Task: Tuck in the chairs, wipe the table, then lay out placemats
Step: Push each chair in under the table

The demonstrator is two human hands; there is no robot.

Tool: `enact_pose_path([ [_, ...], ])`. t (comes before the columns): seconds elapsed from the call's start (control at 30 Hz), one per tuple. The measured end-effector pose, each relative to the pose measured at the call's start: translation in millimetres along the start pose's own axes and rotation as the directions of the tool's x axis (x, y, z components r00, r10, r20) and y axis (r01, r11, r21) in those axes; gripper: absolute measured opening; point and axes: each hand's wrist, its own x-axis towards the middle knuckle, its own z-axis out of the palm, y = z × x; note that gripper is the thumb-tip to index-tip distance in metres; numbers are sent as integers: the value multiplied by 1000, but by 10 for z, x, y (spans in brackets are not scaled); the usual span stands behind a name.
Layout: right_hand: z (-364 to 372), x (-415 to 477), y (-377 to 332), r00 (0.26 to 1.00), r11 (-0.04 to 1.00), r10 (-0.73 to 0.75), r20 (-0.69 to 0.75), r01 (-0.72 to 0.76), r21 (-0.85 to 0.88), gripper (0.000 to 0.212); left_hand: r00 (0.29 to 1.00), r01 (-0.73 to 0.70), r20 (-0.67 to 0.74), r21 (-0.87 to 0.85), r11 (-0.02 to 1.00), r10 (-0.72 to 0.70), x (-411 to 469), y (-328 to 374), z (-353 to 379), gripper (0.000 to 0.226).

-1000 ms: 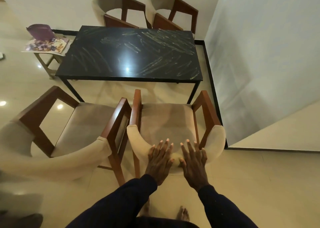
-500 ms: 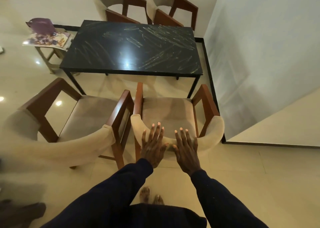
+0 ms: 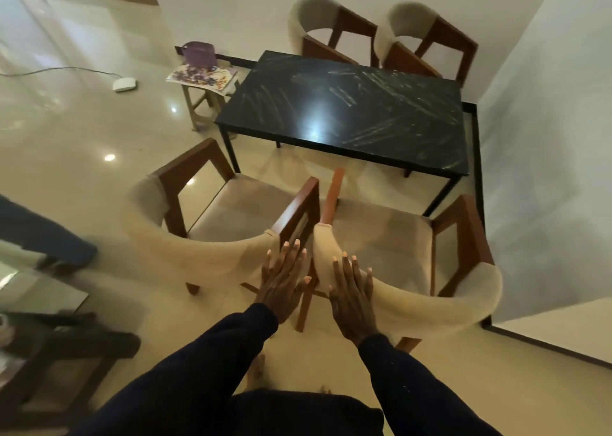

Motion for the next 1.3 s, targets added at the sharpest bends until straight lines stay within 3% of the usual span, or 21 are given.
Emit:
enact_pose_path([
  [0.17, 219, 372, -591, 997, 997, -64, 43, 62, 47, 67, 996, 88, 7, 2, 996, -88, -124, -787, -261, 75],
  [0.33, 457, 774, -1284, 995, 990, -103, 20, 100, 99, 66, 991, 132, -28, 82, 988, -130, -177, -1806, -378, 70],
  [0.53, 818, 1238, -2058, 998, 992, 10, 56, -17, 124, 69, 1000, 22, -19, 97, 995, -21, -138, -2846, -652, 70],
  [0.67, 887, 1401, -2642, 997, 988, 63, 44, -68, 139, 69, 994, -111, 21, 108, 988, 109, -218, -3214, -781, 67],
  [0.97, 1114, 1507, -3518, 990, 984, 97, 100, -110, 136, 65, 987, -144, 76, 11, 990, 143, -402, -3811, -957, 62],
  [1.13, 1180, 1633, -3822, 988, 984, 140, 61, -146, 99, 64, 987, -119, 103, -12, 993, 120, -397, -4124, -1045, 63],
  [1.3, 1207, 1723, -4095, 978, 975, 206, 43, -209, 82, 64, 987, -149, 56, -47, 988, 151, -366, -4275, -1022, 63],
])
